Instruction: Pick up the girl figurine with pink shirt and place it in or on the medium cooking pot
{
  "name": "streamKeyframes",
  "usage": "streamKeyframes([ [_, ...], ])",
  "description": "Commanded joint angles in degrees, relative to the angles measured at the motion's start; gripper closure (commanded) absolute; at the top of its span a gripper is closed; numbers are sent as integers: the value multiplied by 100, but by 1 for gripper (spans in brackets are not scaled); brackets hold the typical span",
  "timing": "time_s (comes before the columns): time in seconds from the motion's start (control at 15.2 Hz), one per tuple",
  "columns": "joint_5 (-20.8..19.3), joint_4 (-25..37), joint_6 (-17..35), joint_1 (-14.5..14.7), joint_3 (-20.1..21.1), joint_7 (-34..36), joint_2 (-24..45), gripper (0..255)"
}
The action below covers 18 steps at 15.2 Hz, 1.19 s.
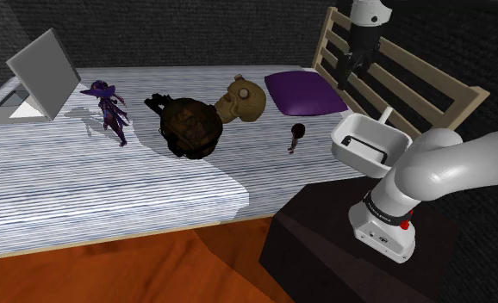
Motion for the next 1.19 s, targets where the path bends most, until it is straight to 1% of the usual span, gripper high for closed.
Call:
streamKeyframes([
  [0.0,0,0,0,0,0,0,0,0],
  [0.33,3,-1086,1471,-17,40,330,-162,0],
  [0.59,-34,-1795,2757,-42,80,605,-22,0],
  [0.86,-121,-2326,4164,-100,141,911,417,0],
  [1.12,-298,-2636,5680,-236,259,1290,1189,0],
])
